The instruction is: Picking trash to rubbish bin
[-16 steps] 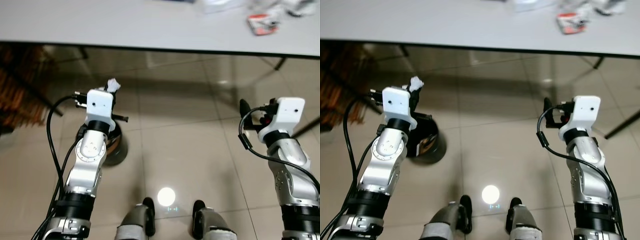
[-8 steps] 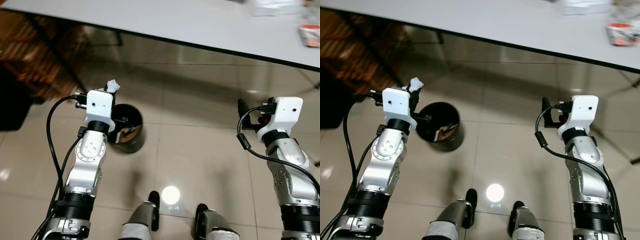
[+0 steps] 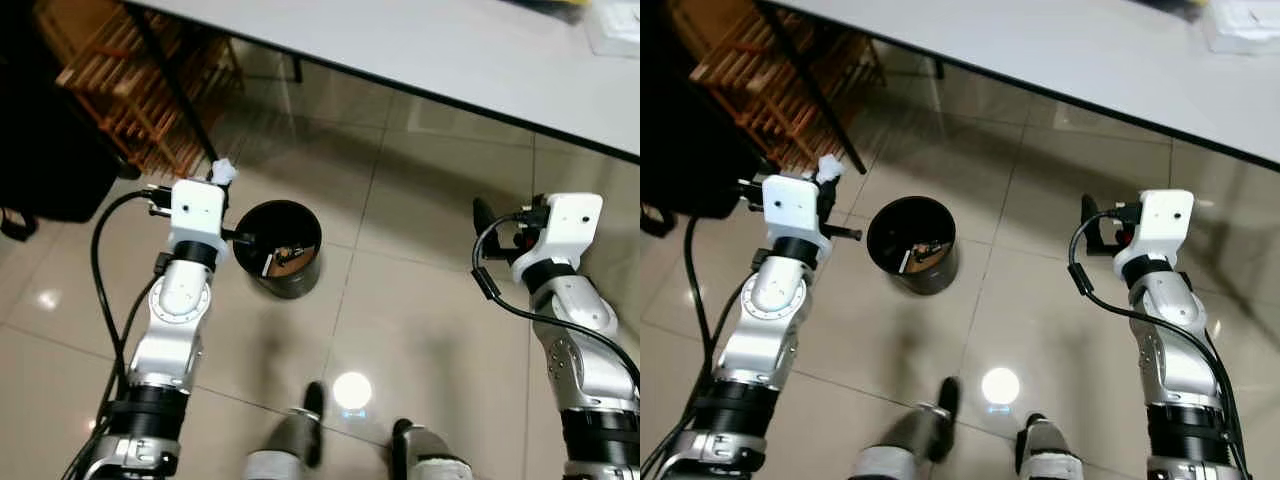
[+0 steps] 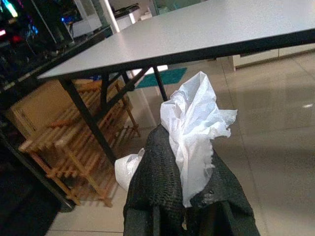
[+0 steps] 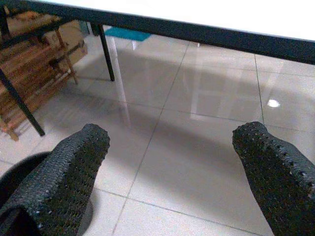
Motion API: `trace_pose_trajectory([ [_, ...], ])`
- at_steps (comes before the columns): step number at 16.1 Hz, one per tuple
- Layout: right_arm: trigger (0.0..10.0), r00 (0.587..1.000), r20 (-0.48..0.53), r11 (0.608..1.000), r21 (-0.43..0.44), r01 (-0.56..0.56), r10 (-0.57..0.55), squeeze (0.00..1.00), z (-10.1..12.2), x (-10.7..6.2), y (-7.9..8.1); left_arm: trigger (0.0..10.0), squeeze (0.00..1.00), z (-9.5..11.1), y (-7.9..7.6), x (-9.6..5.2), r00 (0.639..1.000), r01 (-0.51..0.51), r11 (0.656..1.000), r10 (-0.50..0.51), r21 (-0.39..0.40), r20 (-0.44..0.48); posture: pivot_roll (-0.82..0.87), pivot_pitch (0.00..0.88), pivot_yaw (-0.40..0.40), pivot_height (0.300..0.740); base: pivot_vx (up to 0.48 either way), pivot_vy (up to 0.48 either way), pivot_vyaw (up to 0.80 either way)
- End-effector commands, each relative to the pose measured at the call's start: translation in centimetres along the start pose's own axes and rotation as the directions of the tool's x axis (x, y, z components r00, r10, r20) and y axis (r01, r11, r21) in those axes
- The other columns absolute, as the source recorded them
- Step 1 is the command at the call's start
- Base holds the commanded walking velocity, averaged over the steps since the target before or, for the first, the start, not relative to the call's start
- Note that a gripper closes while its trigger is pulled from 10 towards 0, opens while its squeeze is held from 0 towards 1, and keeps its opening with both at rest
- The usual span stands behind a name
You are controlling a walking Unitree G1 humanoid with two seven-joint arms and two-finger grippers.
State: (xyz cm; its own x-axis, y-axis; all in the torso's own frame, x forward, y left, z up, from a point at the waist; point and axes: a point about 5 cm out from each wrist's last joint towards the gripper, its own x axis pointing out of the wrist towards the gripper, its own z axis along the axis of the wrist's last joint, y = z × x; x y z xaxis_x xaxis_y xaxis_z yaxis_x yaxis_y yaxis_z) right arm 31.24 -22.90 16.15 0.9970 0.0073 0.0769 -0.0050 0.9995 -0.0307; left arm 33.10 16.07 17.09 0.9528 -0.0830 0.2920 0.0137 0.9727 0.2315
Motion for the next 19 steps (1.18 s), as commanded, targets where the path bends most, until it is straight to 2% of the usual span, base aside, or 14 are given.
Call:
trace_pose_trajectory([
  [1,10.0,1.0,-0.014,1.0,-0.001,-0.018,0.018,0.0,-0.32,-0.21,0.32,10.0,0.0,-0.5,0.61,-0.43,1.0,-0.015,1.0,0.015,0.014,-0.021,0.04,0.315,0.098,0.74,0.0,0.0,0.8],
  [6,10.0,0.999,-0.008,0.999,0.018,-0.032,0.032,0.0,-0.34,-0.25,0.55,10.0,0.0,-0.51,0.52,-0.39,1.0,-0.01,1.0,0.01,0.015,-0.021,0.04,0.308,0.099,0.74,0.0,0.0,0.8],
  [19,10.0,0.999,-0.025,0.999,0.034,-0.032,0.033,0.0,-0.48,-0.24,0.64,10.0,0.0,-0.96,0.28,-0.46,0.999,-0.001,1.0,0.001,0.013,-0.051,0.04,0.323,0.095,0.74,0.0,0.0,0.0],
])
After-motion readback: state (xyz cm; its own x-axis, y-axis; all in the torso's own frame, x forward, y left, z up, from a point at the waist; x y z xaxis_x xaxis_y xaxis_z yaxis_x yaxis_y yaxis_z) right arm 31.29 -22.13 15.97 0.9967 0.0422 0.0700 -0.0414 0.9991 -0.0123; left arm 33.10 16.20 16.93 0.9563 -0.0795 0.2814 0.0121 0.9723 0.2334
